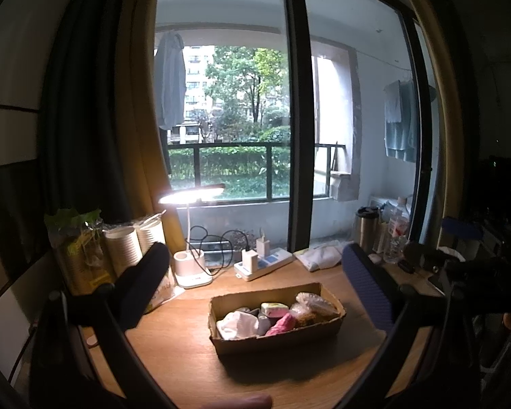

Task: Organize soft objects

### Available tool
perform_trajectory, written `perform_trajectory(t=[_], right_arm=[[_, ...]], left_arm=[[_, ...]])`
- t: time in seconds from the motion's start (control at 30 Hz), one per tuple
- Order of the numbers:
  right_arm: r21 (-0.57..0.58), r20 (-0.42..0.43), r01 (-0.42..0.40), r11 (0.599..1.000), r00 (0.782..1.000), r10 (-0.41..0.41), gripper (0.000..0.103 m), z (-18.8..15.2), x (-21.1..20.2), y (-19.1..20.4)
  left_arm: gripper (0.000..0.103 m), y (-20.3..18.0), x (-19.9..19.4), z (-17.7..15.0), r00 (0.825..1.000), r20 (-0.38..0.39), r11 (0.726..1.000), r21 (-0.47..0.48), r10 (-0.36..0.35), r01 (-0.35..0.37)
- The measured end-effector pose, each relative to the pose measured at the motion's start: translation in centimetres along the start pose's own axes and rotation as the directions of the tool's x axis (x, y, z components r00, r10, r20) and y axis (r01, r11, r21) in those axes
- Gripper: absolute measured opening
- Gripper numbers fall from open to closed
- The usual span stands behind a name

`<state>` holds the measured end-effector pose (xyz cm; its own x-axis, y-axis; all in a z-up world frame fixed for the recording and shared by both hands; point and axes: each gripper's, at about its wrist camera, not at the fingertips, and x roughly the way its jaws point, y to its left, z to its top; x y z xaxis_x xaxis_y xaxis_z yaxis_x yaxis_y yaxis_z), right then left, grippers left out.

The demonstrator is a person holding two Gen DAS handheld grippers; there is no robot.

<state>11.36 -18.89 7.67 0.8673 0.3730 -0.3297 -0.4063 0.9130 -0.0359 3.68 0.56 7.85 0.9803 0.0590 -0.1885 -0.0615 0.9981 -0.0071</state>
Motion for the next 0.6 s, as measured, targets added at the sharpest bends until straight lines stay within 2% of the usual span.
perform_trajectory(t=[0.6], right_arm=[[-0.003, -0.013, 0.001, 1.0, 1.0, -0.001, 0.099, -0.09, 0.59, -0.12]], left_arm=[[0.102, -0.14, 0.29, -0.1, 1.0, -0.01, 1.0, -0.006, -0.007, 0.007]])
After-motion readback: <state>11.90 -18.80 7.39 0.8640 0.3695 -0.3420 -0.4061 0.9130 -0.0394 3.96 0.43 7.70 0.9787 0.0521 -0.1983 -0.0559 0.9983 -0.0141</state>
